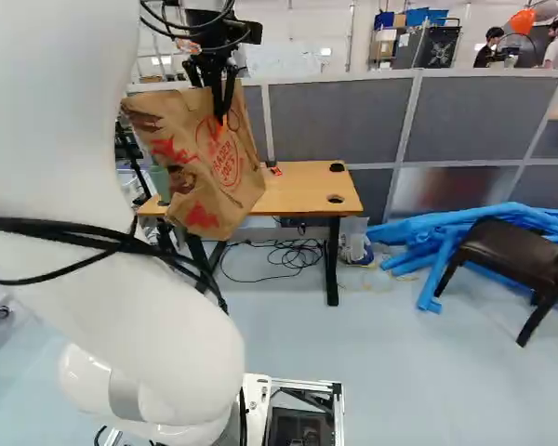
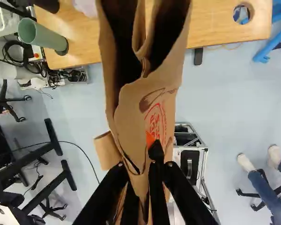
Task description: Pick up the bag on the ground and place it on the table
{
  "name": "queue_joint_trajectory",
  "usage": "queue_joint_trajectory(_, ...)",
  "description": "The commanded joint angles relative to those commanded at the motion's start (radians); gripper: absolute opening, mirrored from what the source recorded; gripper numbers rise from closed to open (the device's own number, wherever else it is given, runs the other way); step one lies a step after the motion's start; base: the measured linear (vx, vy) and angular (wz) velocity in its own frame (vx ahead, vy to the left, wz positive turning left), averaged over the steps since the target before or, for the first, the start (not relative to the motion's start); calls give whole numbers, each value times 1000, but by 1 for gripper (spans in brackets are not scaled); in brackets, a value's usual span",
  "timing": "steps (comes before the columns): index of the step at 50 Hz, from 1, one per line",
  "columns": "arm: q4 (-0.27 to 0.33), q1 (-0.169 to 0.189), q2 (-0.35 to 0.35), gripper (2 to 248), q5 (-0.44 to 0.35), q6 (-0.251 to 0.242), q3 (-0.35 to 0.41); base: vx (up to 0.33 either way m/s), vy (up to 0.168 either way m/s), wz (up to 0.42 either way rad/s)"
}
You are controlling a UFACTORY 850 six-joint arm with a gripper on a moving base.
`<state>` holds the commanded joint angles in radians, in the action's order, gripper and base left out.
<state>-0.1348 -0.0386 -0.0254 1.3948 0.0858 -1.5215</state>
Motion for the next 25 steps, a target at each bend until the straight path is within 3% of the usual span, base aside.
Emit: queue_joint_trajectory(25, 0, 0, 0, 21, 0, 0, 0, 58, -104, -273)
